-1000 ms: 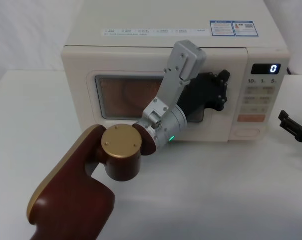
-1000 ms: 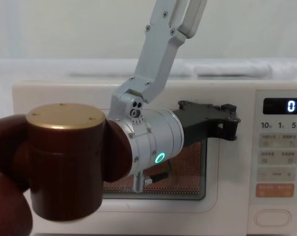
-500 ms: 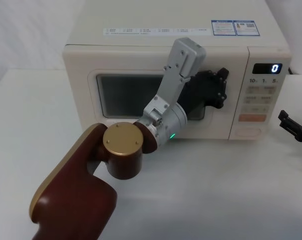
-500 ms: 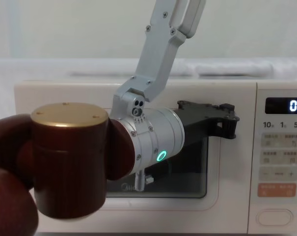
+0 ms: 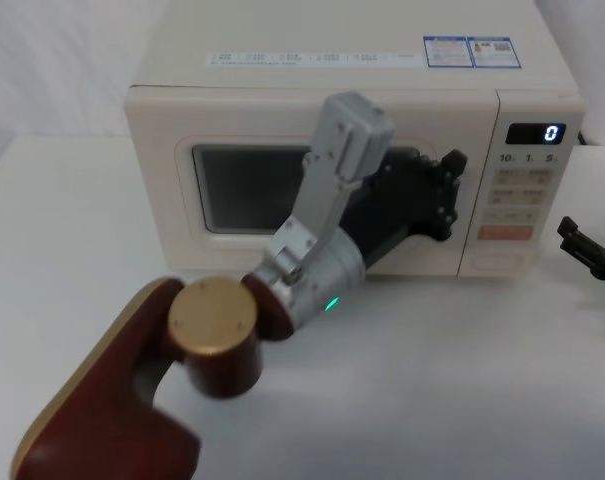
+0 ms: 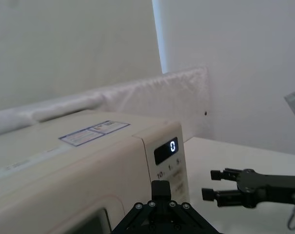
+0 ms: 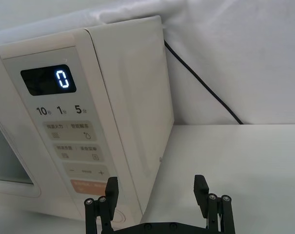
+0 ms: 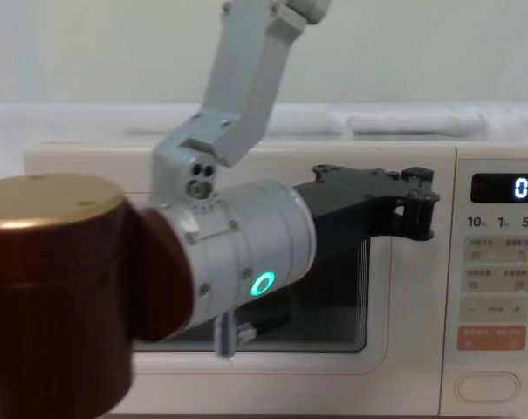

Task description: Press the button to open the microwave door with one hand; close the microwave door with the other hand.

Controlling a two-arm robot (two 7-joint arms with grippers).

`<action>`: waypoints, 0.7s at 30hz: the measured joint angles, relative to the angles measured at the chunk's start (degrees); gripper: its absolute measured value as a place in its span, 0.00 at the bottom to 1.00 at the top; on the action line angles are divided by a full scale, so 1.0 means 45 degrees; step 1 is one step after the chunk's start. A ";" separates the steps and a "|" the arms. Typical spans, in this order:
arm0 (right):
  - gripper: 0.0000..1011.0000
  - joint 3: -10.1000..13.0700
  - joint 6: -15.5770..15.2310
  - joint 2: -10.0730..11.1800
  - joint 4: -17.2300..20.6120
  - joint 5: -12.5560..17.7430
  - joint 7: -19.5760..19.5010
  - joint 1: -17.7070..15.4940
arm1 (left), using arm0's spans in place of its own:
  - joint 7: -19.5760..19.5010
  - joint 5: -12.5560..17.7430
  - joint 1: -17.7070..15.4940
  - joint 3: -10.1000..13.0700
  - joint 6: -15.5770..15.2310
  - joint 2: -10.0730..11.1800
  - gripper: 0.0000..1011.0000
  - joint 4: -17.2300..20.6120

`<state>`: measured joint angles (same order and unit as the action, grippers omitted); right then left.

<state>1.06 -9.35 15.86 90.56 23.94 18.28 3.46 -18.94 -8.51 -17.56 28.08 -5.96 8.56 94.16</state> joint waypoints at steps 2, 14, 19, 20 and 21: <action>0.99 0.0000 0.0000 0.0000 0.0000 0.0000 0.0000 0.0000 | 0.0043 -0.0009 0.0142 -0.0020 -0.0029 0.0079 0.00 0.0177; 0.99 0.0000 0.0000 0.0000 0.0000 0.0000 0.0000 0.0000 | 0.1471 0.0044 0.2894 -0.1267 0.0118 0.0911 0.00 0.2294; 0.99 0.0000 0.0000 0.0000 0.0000 0.0000 0.0000 0.0000 | 0.2082 0.0145 0.3900 -0.1913 0.0461 0.0894 0.00 0.2709; 0.99 0.0000 0.0000 0.0000 0.0000 0.0000 0.0000 0.0000 | 0.2178 0.0159 0.4062 -0.2036 0.0528 0.0879 0.00 0.2763; 0.99 -0.0001 0.0000 0.0001 0.0000 0.0000 0.0001 0.0000 | 0.2370 0.0160 0.4356 -0.2280 0.0634 0.0835 0.00 0.2854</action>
<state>1.05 -9.35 15.86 90.57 23.94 18.28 3.46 -8.27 -7.79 2.04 17.82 -3.11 12.32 107.00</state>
